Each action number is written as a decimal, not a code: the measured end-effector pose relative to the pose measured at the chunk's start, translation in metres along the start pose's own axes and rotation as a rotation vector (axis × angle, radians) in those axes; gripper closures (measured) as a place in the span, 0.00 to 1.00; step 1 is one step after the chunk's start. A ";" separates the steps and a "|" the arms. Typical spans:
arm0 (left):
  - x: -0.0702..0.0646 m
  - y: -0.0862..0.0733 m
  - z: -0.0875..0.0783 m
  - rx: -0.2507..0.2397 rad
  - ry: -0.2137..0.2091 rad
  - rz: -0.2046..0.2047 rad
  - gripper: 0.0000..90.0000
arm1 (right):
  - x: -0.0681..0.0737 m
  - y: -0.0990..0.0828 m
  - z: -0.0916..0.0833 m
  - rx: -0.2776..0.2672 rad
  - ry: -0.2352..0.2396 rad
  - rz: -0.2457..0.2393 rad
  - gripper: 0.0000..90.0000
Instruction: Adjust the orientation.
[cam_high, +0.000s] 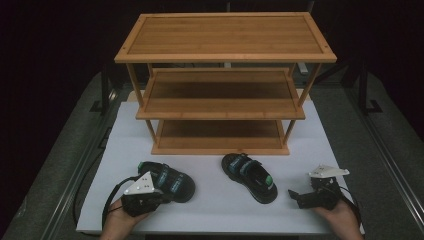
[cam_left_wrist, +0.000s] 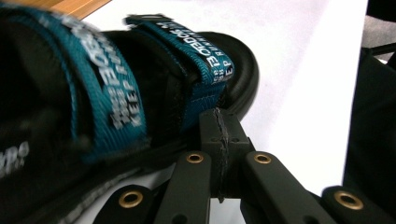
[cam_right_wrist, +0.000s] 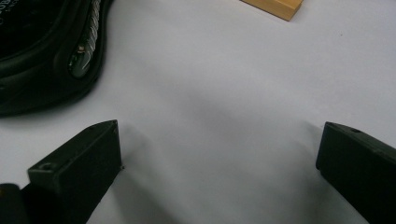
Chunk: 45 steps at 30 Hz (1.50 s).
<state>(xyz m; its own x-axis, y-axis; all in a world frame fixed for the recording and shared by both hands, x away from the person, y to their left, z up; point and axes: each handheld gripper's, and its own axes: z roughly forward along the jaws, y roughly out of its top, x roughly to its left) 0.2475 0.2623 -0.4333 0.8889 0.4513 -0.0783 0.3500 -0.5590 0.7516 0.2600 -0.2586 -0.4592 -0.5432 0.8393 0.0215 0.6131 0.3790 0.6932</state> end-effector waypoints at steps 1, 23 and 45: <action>-0.001 0.001 0.002 0.007 -0.001 0.006 1.00 | 0.000 0.000 0.000 0.001 0.000 0.001 0.00; 0.016 -0.008 -0.079 -0.084 0.086 -0.080 0.68 | 0.000 0.000 0.000 -0.001 0.000 0.001 0.00; 0.090 -0.015 -0.097 -0.076 0.198 -0.123 1.00 | 0.000 0.000 0.000 -0.002 0.000 -0.001 0.00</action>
<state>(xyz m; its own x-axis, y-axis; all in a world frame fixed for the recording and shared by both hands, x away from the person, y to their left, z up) 0.2930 0.3790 -0.3881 0.7629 0.6447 -0.0480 0.4224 -0.4408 0.7920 0.2599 -0.2587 -0.4594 -0.5438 0.8390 0.0210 0.6116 0.3790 0.6945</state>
